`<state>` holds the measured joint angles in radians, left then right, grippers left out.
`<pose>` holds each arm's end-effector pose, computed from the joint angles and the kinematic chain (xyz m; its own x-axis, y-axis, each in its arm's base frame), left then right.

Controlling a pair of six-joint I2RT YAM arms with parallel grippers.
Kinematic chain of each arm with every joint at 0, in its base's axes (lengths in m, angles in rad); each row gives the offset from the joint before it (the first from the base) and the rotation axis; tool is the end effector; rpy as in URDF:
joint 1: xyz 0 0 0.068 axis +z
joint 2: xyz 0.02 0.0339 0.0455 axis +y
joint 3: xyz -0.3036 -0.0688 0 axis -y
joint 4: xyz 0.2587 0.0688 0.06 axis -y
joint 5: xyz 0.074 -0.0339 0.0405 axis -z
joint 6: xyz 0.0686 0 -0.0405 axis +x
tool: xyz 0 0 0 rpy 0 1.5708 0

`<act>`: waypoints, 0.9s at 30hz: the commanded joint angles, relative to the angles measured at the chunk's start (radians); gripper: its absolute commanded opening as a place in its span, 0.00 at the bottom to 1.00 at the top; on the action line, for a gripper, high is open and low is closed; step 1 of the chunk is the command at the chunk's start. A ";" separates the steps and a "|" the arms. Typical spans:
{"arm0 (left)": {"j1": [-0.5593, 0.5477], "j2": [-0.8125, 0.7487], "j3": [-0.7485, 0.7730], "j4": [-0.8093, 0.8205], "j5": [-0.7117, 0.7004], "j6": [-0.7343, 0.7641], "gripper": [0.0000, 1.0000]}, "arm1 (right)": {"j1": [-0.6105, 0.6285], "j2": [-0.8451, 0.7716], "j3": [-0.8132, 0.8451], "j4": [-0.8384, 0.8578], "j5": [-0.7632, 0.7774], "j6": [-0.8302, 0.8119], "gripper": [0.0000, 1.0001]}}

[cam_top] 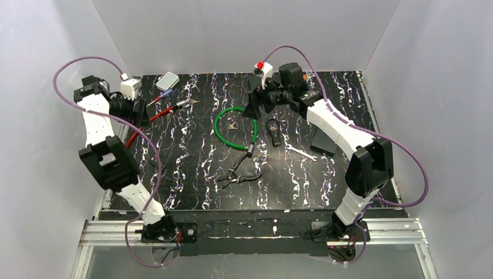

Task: Lock with the key
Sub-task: Pick up the lock from the center of the board.

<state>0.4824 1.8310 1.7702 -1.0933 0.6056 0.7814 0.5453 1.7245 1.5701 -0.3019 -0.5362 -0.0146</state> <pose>0.3838 0.1569 0.3318 -0.7000 0.2871 -0.6539 0.4447 0.8917 -0.0845 0.3672 0.2637 0.3744 -0.3645 -0.2358 -0.9009 -0.8434 0.4937 0.2120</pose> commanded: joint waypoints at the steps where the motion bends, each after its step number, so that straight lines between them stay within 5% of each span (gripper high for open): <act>1: -0.012 0.110 0.182 -0.059 0.053 0.112 0.83 | -0.001 -0.037 -0.024 -0.019 -0.006 -0.044 0.98; 15: -0.148 0.530 0.529 0.052 0.005 0.116 0.78 | -0.004 -0.031 -0.053 -0.049 0.019 -0.056 0.98; 27: -0.169 0.676 0.548 0.200 -0.088 0.095 0.75 | -0.005 0.008 -0.052 -0.060 0.020 -0.057 0.98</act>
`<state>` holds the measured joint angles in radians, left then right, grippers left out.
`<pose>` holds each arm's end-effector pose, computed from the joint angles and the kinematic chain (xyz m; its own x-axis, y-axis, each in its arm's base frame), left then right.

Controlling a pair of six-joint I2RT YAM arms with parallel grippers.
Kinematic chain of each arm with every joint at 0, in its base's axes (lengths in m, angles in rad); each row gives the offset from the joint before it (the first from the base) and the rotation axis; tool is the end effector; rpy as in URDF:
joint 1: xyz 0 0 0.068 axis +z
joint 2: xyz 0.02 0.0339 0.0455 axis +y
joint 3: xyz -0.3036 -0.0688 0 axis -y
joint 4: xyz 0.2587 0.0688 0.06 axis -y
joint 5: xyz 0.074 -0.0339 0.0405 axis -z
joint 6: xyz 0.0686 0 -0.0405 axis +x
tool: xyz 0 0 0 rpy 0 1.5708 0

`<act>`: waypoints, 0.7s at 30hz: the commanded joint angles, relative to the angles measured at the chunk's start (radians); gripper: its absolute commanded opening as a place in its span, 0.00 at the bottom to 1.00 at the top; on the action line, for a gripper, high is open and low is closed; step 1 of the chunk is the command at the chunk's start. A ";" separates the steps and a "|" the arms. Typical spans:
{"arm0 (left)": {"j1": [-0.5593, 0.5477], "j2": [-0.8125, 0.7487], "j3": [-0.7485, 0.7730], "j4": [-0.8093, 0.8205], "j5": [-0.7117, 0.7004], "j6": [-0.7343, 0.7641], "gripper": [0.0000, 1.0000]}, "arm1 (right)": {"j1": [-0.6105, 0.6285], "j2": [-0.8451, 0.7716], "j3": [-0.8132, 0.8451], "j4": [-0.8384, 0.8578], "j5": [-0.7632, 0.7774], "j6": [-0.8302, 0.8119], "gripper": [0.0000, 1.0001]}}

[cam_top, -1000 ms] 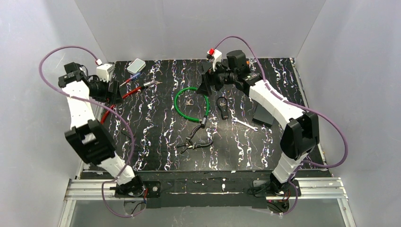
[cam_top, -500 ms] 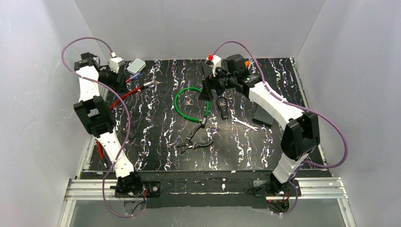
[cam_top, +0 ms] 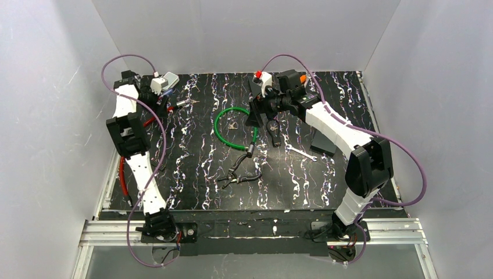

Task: Lock with the key
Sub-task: Pick up the lock from the center of the board.

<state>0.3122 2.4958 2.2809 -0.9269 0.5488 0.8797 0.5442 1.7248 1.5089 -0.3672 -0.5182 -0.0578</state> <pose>0.5659 0.1451 0.1792 -0.5944 0.4989 -0.6307 0.6314 0.7752 0.0181 0.3620 0.2588 0.3431 -0.4239 -0.3152 -0.8491 -0.8294 0.5118 0.2241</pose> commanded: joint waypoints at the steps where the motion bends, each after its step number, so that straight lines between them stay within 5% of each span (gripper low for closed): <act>1: -0.001 0.020 0.038 0.038 -0.040 -0.002 0.73 | -0.004 0.010 0.011 0.006 0.005 -0.014 0.98; 13: -0.050 0.046 -0.034 -0.012 -0.076 0.156 0.24 | -0.005 0.014 0.024 -0.015 0.019 -0.017 0.98; 17: -0.062 0.041 -0.008 -0.027 -0.092 0.164 0.01 | -0.004 0.007 0.022 -0.021 0.030 -0.021 0.98; 21: -0.061 -0.036 0.004 -0.033 -0.090 0.189 0.00 | -0.004 -0.005 0.021 -0.026 0.037 -0.025 0.98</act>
<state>0.2588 2.5286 2.2890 -0.8871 0.4754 1.0241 0.5434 1.7428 1.5089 -0.3950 -0.4919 -0.0611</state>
